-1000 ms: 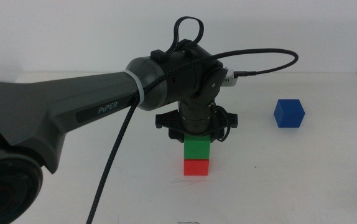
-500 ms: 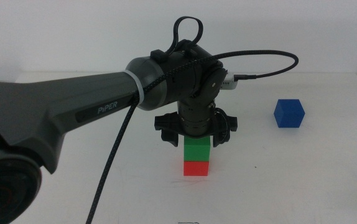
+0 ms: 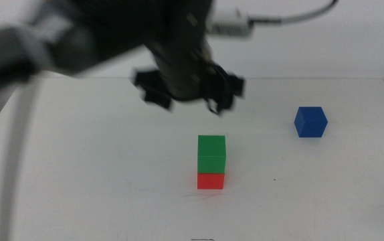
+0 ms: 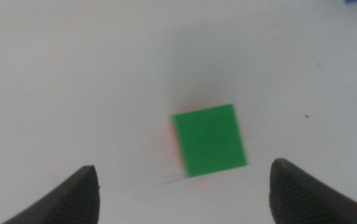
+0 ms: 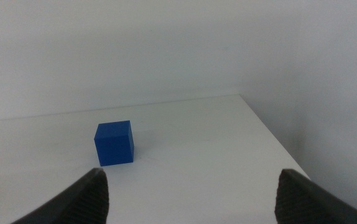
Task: Stack red cubes first, then green, then blue cubes in a specific spot.
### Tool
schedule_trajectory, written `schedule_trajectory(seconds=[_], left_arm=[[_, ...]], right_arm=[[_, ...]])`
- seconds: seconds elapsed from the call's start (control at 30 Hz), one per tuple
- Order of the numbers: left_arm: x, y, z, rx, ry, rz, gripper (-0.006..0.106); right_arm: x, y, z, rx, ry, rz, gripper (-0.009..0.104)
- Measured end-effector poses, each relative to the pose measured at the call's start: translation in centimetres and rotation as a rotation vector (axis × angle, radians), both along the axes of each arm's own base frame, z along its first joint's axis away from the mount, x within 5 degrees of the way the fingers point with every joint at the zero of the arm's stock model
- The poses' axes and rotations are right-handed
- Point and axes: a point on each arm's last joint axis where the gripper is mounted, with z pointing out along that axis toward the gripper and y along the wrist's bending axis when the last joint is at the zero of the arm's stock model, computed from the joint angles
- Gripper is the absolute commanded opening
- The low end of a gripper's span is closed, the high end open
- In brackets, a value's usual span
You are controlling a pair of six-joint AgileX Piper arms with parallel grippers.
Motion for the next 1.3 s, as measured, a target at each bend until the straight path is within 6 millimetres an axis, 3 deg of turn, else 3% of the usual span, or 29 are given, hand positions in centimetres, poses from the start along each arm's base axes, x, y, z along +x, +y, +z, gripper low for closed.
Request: schedule_trajectory(seconds=[0.23, 0.3, 0.6, 0.8, 1.3], left_arm=[[-5.3, 6.8, 9.1, 0.077, -0.239, -0.065, 0.094], [-7.1, 8.8, 10.9, 0.090, -0.301, -0.114, 0.094], [-14.2, 16.7, 12.7, 0.015, -0.433, -0.301, 0.094], [-16.1, 17.4, 13.2, -0.074, -0.467, -0.412, 0.094], [-16.0, 16.8, 13.3, -0.123, -0.488, -0.456, 0.094]], right_arm=[[0.0, 0.0, 0.0, 0.000, 0.000, 0.000, 0.080], [0.0, 0.0, 0.0, 0.000, 0.000, 0.000, 0.080], [0.0, 0.0, 0.0, 0.000, 0.000, 0.000, 0.080], [0.0, 0.0, 0.0, 0.000, 0.000, 0.000, 0.080], [0.0, 0.0, 0.0, 0.000, 0.000, 0.000, 0.080]])
